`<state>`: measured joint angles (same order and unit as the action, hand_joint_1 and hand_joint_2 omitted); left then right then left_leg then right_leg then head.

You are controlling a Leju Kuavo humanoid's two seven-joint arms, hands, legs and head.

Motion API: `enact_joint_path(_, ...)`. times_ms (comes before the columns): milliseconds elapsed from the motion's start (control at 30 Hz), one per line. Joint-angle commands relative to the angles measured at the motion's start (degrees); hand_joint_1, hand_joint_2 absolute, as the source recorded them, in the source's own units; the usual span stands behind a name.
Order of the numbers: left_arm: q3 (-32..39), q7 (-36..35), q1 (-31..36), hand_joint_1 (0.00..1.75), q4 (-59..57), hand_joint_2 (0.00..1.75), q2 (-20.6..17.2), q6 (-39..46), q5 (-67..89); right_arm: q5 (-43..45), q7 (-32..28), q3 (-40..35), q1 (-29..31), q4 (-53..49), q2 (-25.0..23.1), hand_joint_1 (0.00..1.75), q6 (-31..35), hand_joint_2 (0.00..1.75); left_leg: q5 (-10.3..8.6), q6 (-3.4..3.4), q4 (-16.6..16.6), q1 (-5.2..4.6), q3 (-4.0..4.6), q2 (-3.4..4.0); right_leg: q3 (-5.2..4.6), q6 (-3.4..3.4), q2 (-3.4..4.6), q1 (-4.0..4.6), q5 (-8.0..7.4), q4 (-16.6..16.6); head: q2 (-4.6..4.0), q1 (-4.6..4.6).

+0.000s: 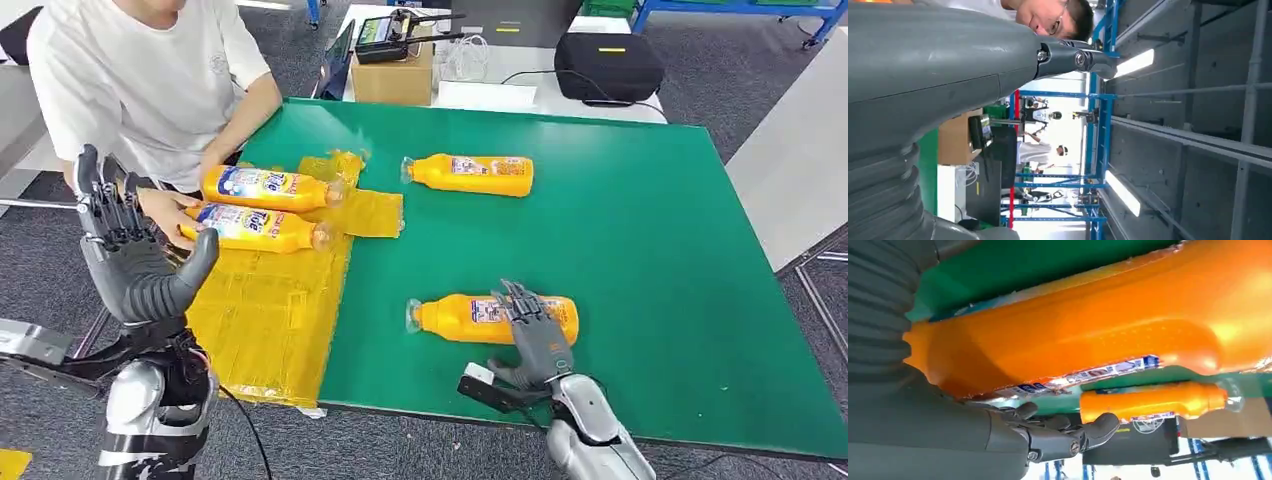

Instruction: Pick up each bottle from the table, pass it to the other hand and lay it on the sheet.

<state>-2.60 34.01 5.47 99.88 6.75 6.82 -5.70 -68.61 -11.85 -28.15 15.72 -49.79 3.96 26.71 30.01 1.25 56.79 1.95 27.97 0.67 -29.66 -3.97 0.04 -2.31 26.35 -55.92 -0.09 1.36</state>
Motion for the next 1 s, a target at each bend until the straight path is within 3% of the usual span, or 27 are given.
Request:
enact_joint_path(33,0.23,0.43,-1.18,0.00,0.04,1.75,0.30,-0.48,0.24,-3.68,-0.29,-7.25,1.03,-8.79,1.67,0.00,0.27,1.75,0.02,-0.14,-0.04,-0.01,0.00,0.00,-0.01,0.19,0.02,0.03,0.01,0.03,0.00,0.00)
enact_joint_path(333,0.36,0.50,-2.13,0.00,0.54,1.75,0.58,-0.26,0.29,-6.00,2.38,-9.41,0.32,-12.05,1.87,0.00,0.23,1.75,0.01,-0.12,-0.05,-0.01,0.07,-0.04,-0.07,0.14,-0.02,0.02,0.00,0.04,0.00,0.00)
enact_joint_path(467,1.80,-0.15,-5.64,0.00,3.42,1.75,1.30,-0.69,1.45,-7.32,11.84,-8.78,-0.24,-15.32,2.10,0.00,-9.70,1.75,0.03,-0.10,-0.05,-0.01,0.09,0.03,-0.10,0.14,0.06,0.02,0.00,0.03,0.00,-0.02)
enact_joint_path(567,2.69,-0.40,-7.09,0.00,4.34,1.75,1.99,-1.44,2.66,-6.83,15.32,-8.15,0.63,-14.04,2.93,0.00,-15.01,1.75,0.03,-0.19,-0.15,-0.01,-0.02,0.02,0.00,0.27,0.06,0.05,0.00,0.14,0.00,0.00)
enact_joint_path(1000,1.86,-0.84,-6.34,0.00,2.95,1.75,1.98,-1.79,3.39,-4.08,17.29,-5.43,3.05,-7.25,3.76,0.00,-17.91,1.75,-0.02,-0.18,-0.15,-0.01,0.04,-0.08,-0.01,0.24,-0.04,0.04,-0.03,0.16,0.00,-0.02)
